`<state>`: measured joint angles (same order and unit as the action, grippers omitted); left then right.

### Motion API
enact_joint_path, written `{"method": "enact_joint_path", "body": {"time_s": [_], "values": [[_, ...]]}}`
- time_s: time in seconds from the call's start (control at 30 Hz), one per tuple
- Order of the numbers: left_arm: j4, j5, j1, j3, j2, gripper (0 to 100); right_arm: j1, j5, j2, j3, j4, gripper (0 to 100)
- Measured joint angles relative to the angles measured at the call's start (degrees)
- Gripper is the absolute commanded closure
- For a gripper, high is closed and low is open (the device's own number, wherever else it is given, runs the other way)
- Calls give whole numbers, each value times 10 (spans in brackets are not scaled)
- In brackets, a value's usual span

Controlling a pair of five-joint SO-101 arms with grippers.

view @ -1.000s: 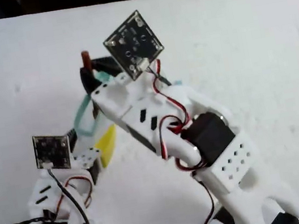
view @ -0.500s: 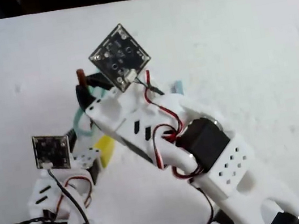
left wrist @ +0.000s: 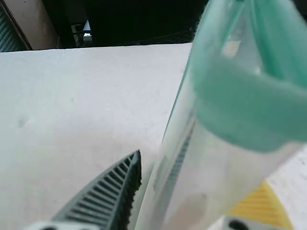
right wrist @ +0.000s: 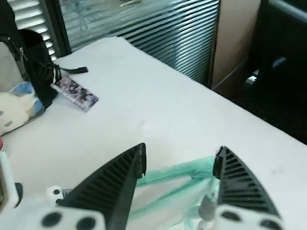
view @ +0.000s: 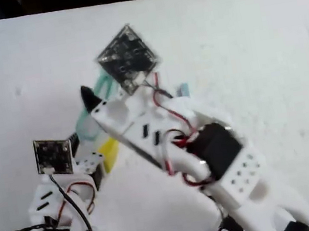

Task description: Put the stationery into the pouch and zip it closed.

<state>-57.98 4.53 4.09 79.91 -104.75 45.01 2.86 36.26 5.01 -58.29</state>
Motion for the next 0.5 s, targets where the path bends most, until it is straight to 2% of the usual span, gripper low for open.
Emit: {"method": "enact_joint_path", "body": {"time_s": [0.13,0.23,0.37,0.5], "values": [[0,0,0,0,0,706,-75,0,40,0,0,783],[0,0,0,0,0,706,-158,0,40,0,-11,783],[0,0,0,0,0,706,-268,0,-24,0,-44,783],[0,0,0,0,0,706,-338,0,-140,0,-88,783]]}}
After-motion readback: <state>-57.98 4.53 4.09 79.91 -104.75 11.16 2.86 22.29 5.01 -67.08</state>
